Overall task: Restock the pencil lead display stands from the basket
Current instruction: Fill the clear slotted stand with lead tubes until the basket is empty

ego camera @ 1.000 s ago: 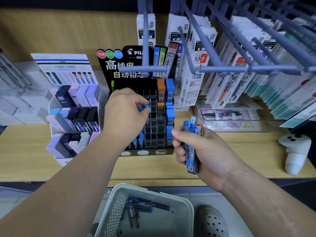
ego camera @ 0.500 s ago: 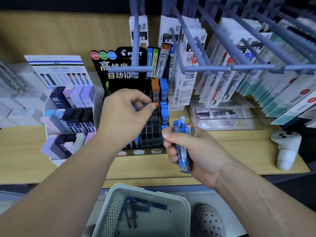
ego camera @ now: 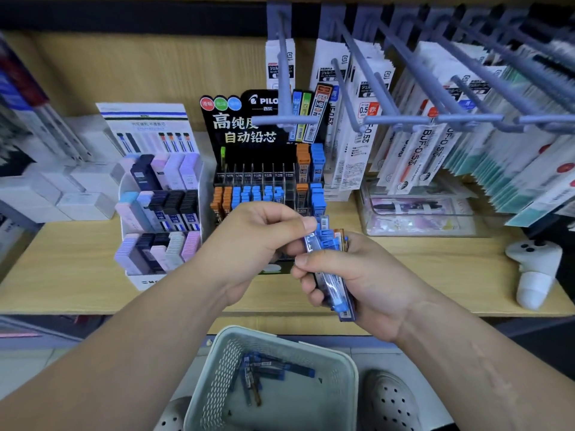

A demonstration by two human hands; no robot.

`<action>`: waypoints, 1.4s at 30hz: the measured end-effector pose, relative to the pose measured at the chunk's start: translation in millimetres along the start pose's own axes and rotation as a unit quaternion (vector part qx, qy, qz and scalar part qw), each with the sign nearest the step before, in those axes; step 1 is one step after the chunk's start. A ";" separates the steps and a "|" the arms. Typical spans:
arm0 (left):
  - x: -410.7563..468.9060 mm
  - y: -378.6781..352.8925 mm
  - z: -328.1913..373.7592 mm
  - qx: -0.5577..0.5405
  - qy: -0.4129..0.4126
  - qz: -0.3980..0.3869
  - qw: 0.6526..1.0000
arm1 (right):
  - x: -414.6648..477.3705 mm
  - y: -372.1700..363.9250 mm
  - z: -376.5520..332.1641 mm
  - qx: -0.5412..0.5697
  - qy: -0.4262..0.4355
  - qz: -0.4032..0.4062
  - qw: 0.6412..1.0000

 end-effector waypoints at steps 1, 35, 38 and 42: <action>-1.1 2.1 -1.3 -0.007 0.005 0.006 1.000 | -0.4 0.1 0.6 0.003 -0.003 0.003 1.000; 14.7 26.3 -6.9 -0.054 0.010 0.142 0.988 | 5.6 57.8 -8.0 0.037 0.059 0.198 0.978; 13.4 30.2 -10.0 -0.036 0.018 0.168 0.985 | 4.3 56.0 -13.6 0.003 0.083 0.195 0.977; 16.1 33.3 -5.3 0.039 0.001 0.161 0.986 | 5.0 56.9 -12.1 -0.018 0.076 0.190 0.979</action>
Point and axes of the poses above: each hand's wrist, its own x-axis towards the middle knuckle, its own y-axis out of the back of the hand, z = x × y, the point moved 10 cm from there along x, towards the middle knuckle, and after that the axes turned 13 degrees about -y, right-handed, at the moved point
